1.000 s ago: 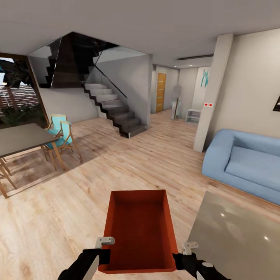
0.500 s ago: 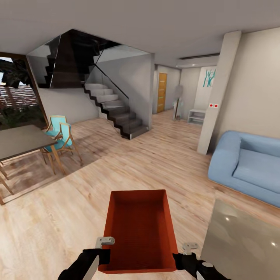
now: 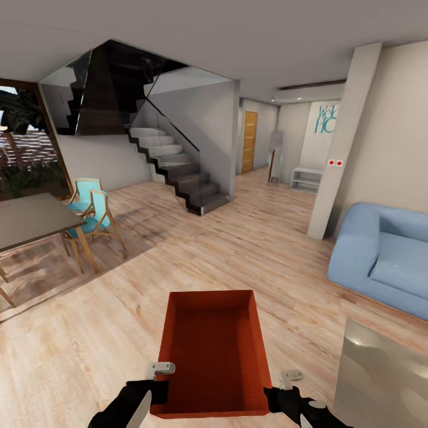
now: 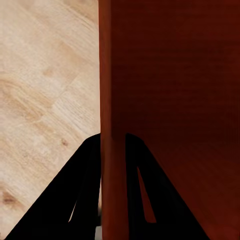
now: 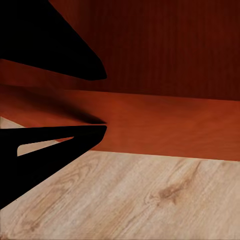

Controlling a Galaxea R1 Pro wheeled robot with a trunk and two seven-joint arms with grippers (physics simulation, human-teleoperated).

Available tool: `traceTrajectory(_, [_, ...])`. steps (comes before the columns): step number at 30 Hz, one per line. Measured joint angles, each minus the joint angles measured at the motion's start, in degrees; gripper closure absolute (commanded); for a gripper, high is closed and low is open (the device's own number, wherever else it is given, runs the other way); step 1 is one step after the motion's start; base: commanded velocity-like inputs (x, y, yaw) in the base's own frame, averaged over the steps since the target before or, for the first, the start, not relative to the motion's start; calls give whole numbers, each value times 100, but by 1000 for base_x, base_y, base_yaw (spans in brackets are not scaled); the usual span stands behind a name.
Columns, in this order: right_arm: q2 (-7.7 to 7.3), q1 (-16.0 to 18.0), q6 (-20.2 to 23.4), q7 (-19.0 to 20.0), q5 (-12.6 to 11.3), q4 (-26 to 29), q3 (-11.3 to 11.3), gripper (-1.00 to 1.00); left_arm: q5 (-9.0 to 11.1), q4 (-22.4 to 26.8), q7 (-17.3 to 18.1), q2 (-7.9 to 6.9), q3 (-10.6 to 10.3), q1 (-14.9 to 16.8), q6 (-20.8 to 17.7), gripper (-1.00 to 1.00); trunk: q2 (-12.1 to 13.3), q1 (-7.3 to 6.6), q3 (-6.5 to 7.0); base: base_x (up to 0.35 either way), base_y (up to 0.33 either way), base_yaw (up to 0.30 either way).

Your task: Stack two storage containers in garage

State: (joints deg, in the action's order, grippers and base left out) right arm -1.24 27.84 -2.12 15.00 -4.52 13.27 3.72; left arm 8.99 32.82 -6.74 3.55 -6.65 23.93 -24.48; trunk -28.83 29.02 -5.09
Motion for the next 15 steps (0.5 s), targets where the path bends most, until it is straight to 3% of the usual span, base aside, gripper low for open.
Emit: traceTrajectory(15, [7,1,6,-2,16,-2,-14,100,-2,0,0,-2,8,0,-9,100,0,0,0,301,100,0])
